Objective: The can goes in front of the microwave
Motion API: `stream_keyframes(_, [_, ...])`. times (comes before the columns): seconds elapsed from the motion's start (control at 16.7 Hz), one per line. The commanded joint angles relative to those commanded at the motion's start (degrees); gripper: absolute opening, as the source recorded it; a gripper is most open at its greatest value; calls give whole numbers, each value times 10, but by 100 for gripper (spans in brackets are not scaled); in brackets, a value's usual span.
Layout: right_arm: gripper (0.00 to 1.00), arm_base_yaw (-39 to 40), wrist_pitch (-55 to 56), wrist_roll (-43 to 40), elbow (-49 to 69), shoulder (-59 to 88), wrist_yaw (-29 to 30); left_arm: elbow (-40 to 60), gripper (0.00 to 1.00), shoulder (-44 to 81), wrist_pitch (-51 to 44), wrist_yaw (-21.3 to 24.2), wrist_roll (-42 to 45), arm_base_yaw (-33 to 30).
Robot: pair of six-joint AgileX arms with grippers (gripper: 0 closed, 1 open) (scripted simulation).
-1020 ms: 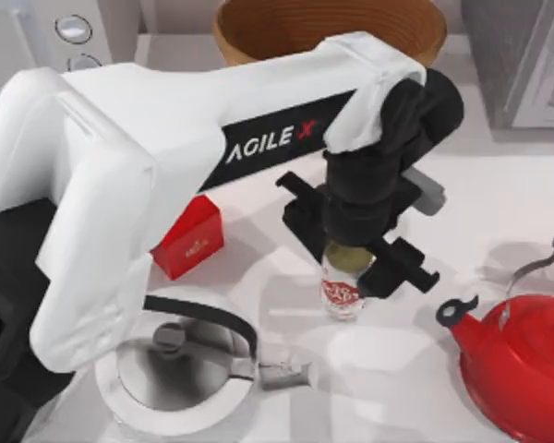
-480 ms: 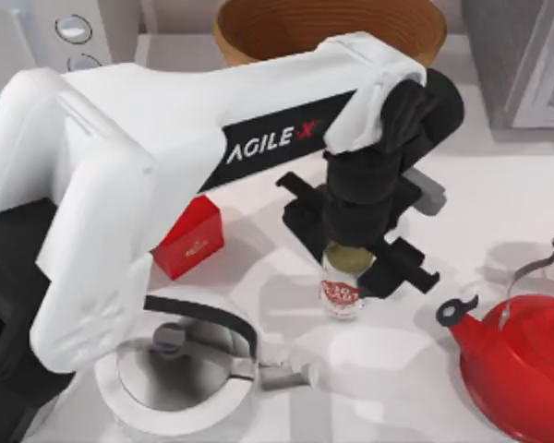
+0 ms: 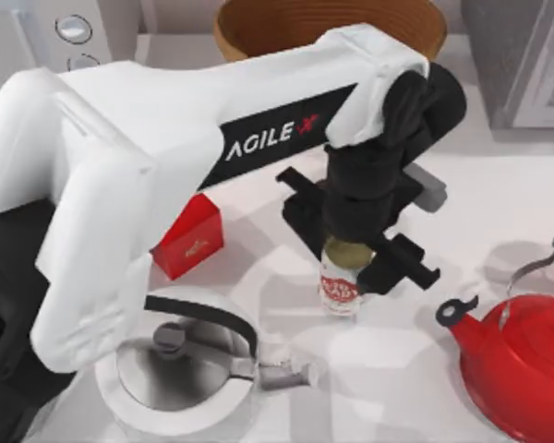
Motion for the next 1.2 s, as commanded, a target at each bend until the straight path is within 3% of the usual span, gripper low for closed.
stream_keyframes(0.3, [100,0,0,0,0,0,0,60,0,-5,-63,1,-2,-1])
stream_keyframes(0.72, [100,0,0,0,0,0,0,64,0,-14,-52,-1,0,16])
stream_keyframes(0.9, [100,0,0,0,0,0,0,66,0,-44,-21,-4,5,74])
stream_keyframes(1.2, [100,0,0,0,0,0,0,36,0,-94,18,-11,14,225])
